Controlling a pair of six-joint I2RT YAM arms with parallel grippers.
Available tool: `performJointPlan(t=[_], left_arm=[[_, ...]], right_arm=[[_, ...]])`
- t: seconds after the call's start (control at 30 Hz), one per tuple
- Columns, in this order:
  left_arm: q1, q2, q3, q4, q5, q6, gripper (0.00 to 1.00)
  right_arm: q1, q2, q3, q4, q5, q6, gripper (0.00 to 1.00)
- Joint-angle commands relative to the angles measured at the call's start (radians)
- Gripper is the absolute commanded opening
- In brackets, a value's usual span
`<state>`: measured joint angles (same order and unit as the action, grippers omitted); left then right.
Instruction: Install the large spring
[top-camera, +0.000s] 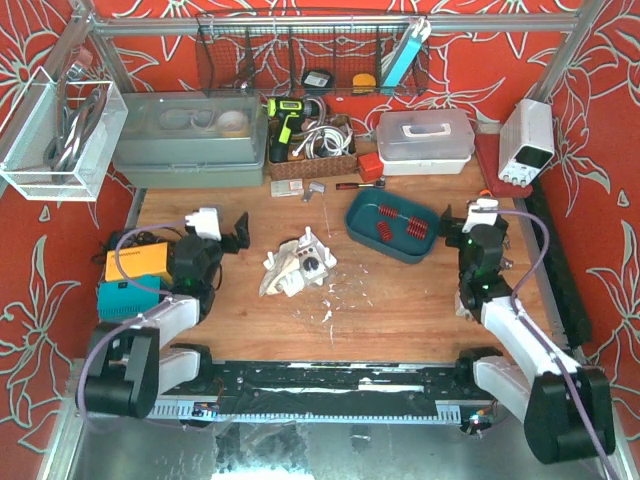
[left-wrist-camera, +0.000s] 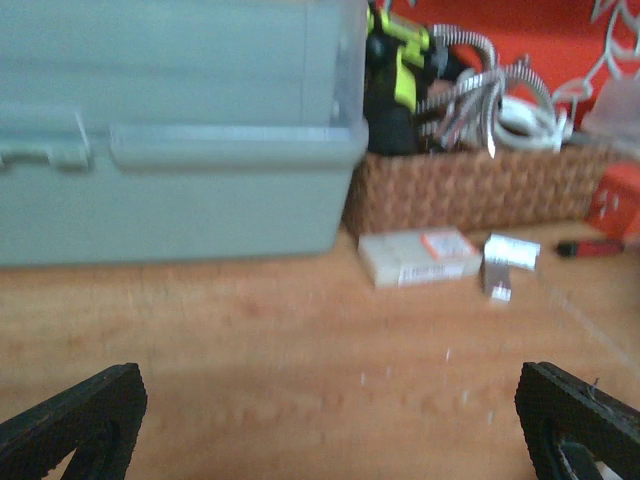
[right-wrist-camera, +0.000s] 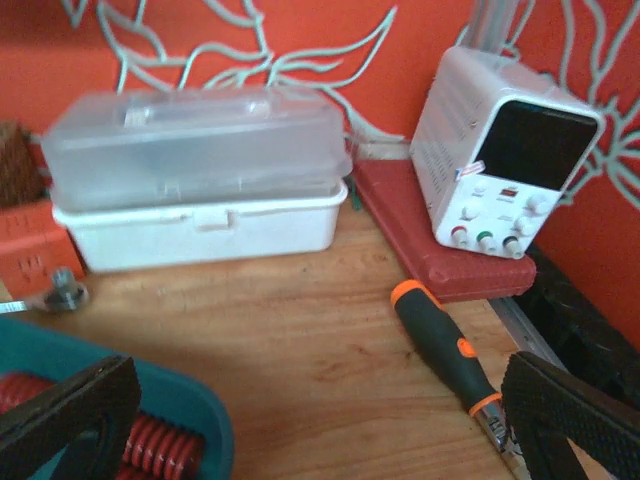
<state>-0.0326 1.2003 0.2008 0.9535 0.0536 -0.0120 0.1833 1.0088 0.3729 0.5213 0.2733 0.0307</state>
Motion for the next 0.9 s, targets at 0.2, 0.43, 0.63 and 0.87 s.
performJointPlan(t=[0.2, 0.43, 0.63, 0.87], left_arm=[[-0.01, -0.263, 0.35, -0.802, -0.06, -0.379, 1.0], [-0.01, -0.404, 0.413, -1.048, 0.128, -0.467, 1.0], [-0.017, -0.541, 0.334, -1.081, 0.35, -0.581, 1.0], [-0.098, -0.555, 0.288, -1.139, 0.258, -0.561, 0.95]], right_arm=[[-0.004, -0.218, 0.326, -0.781, 0.008, 0.478, 0.99], [-0.004, -0.297, 0.289, -0.775, -0.333, 0.611, 0.98], [0.021, -0.285, 0.271, -0.795, -0.425, 0.672, 0.99], [0.172, -0.169, 0.305, -0.86, -0.408, 0.566, 0.99]])
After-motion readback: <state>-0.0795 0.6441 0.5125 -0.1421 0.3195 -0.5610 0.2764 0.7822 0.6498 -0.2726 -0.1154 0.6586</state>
